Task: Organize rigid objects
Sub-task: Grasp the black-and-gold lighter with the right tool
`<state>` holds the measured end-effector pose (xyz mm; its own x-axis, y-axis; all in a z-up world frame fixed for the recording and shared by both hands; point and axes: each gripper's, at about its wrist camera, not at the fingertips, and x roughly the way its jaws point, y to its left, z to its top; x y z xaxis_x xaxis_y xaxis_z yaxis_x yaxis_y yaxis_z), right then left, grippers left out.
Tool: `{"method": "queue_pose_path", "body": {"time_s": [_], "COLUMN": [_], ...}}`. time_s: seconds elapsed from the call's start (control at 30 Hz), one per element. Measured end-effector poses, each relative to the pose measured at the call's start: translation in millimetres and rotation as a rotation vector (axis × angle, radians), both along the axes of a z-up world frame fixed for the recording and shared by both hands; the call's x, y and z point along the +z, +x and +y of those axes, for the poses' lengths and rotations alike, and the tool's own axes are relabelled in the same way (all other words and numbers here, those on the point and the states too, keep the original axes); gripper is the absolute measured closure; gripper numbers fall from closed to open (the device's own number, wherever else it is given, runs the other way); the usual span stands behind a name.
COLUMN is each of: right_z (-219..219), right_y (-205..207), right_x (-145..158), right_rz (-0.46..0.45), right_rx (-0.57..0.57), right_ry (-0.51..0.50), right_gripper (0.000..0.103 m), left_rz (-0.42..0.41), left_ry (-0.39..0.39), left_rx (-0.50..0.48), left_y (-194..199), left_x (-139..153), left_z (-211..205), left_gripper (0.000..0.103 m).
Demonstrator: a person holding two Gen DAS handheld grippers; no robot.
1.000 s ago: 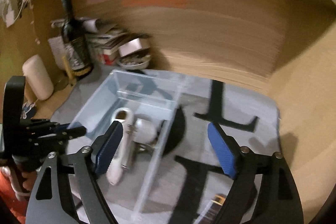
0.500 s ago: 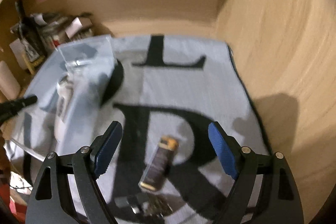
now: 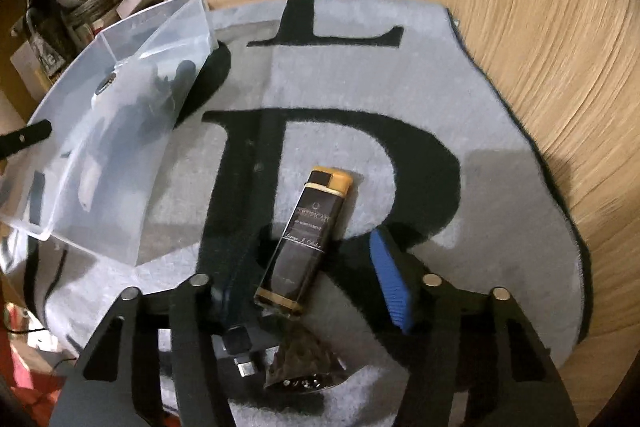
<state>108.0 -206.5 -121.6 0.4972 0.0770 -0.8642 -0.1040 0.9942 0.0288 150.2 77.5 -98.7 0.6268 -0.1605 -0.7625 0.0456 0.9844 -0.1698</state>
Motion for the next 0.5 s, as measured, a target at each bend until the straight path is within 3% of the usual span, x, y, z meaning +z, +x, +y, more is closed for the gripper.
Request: {"method": "queue_pose_path", "body": {"time_s": [0.13, 0.33, 0.5], "right_z": [0, -6, -3], "right_y": [-1, 2, 6], "right_x": [2, 5, 25], "right_rz": [-0.008, -0.019, -0.072], "right_rx": [0.007, -0.015, -0.015], "right_ry": [-0.016, 0.014, 0.042], "right_gripper": [0.081, 0.081, 0.081], "left_rz": [0.000, 0.000, 0.000], "left_ry": [0.003, 0.001, -0.001], "left_rx": [-0.001, -0.001, -0.001], "left_y": [0, 0, 0], "left_x": [0, 0, 0], "left_z": [0, 0, 0], "left_gripper": [0.090, 0.090, 0.090]}}
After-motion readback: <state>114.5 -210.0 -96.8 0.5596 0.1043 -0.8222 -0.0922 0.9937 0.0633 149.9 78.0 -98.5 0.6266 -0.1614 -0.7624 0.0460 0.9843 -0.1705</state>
